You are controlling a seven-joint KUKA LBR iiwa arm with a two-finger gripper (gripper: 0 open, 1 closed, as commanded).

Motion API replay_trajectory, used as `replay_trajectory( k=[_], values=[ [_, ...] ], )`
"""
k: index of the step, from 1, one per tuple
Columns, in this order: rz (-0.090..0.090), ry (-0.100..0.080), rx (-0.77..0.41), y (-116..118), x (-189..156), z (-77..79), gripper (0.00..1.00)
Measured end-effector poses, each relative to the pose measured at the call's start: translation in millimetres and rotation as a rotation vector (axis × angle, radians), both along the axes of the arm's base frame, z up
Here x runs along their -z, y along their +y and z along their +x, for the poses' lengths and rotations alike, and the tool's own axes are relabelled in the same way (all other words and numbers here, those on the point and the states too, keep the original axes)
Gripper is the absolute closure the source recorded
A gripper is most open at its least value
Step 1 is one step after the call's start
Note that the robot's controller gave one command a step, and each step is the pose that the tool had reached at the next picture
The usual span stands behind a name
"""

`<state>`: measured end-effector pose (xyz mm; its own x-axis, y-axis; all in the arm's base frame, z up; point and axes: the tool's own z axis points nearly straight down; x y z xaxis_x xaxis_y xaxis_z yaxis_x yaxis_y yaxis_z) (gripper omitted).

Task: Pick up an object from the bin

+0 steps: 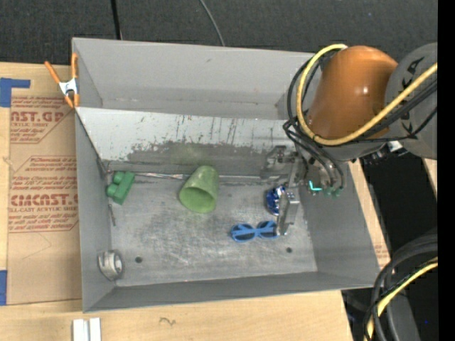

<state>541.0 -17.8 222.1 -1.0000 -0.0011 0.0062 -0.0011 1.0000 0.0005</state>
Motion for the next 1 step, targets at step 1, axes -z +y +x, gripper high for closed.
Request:
replay_trajectory(
  k=[1],
  values=[
    [0.0,-0.012,-0.104,-34.2,154.3,-32.5,0.0]
  ],
)
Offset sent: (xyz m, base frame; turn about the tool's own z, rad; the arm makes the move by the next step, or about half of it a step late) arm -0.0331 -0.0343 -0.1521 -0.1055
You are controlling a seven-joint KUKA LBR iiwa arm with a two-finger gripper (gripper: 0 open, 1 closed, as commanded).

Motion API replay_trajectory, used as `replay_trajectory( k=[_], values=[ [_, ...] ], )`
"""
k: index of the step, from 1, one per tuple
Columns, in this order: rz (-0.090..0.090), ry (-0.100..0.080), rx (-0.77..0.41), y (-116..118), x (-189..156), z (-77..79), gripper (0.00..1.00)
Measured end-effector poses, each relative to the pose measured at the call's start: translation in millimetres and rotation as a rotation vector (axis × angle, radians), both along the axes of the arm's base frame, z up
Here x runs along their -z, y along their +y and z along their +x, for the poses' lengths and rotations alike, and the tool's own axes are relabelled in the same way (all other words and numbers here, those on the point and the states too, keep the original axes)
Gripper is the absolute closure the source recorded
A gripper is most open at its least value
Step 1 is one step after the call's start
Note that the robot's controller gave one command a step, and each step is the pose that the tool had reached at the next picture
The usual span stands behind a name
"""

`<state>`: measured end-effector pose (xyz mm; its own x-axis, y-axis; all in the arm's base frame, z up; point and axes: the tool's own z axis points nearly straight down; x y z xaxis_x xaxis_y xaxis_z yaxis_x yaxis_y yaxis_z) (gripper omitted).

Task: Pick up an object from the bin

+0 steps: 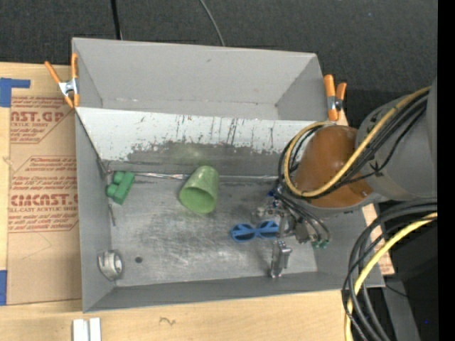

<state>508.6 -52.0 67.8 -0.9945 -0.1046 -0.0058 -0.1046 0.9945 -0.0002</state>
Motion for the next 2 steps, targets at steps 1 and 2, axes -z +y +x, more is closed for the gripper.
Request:
replay_trajectory(
  k=[1,2],
  values=[
    [0.001,0.001,0.103,-4,-33,34.0,0.0],
    [0.001,0.006,0.355,-8,-38,18.4,0.0]
  ],
)
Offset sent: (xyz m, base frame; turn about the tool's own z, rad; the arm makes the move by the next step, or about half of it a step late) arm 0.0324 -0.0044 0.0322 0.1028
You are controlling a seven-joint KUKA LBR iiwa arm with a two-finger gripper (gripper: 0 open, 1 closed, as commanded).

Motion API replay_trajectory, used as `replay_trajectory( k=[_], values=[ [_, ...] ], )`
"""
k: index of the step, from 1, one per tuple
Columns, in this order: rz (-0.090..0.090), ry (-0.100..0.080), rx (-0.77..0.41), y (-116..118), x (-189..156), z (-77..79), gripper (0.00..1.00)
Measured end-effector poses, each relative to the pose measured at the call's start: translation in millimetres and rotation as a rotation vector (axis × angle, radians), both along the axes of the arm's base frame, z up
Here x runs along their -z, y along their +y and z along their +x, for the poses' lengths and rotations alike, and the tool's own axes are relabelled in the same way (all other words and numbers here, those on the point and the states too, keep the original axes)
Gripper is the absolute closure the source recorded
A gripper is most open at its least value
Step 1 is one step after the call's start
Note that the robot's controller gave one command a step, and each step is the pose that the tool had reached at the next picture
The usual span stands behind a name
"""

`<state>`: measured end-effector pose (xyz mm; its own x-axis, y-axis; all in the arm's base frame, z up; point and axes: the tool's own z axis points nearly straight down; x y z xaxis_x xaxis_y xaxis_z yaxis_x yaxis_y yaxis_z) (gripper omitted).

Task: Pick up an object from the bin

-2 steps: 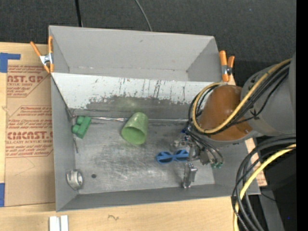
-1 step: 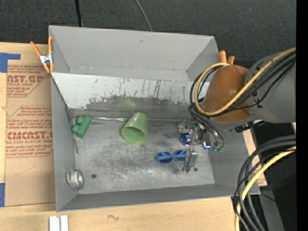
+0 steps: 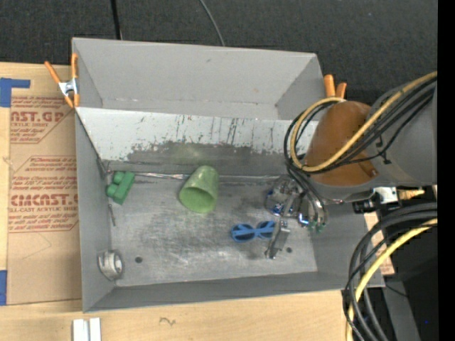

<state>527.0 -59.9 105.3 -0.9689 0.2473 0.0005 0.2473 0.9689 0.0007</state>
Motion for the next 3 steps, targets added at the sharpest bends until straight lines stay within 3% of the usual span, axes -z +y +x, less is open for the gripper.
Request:
replay_trajectory(
  k=[1,2,3],
  values=[
    [0.0,-0.006,0.145,1,35,3.7,0.0],
    [-0.002,-0.01,0.247,19,34,-2.2,0.0],
    [-0.002,-0.01,0.246,19,34,-2.1,1.0]
  ],
)
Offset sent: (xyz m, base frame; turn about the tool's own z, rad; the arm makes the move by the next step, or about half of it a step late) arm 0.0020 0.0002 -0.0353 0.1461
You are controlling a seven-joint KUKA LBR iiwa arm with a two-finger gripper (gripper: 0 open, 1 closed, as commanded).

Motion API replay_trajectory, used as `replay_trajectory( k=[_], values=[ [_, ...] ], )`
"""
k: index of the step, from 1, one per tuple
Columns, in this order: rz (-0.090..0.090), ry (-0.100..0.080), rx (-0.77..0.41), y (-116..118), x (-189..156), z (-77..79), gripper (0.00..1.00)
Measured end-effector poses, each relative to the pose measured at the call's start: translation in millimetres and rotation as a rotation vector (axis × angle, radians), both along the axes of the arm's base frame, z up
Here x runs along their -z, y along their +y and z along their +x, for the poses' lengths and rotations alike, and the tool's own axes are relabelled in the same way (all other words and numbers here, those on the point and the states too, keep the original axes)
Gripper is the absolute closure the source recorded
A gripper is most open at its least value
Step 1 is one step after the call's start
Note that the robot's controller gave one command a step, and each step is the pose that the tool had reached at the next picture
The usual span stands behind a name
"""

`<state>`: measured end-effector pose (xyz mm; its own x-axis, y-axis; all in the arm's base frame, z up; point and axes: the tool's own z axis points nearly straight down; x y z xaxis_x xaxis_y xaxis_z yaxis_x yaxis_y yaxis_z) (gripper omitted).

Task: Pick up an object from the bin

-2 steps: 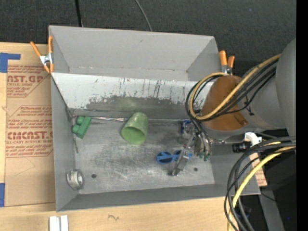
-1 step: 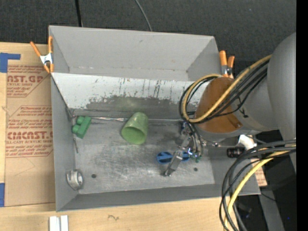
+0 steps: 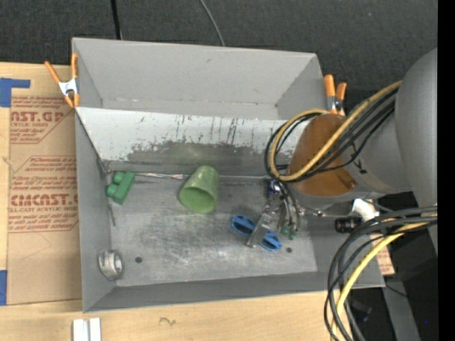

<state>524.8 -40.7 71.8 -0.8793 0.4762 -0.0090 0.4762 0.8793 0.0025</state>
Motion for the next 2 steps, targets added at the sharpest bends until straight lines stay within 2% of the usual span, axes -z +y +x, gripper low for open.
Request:
replay_trajectory(
  k=[1,2],
  values=[
    [0.003,0.006,-0.001,1,-30,0.6,1.0],
    [0.002,0.003,-0.002,1,-80,2.1,1.0]
  ],
)
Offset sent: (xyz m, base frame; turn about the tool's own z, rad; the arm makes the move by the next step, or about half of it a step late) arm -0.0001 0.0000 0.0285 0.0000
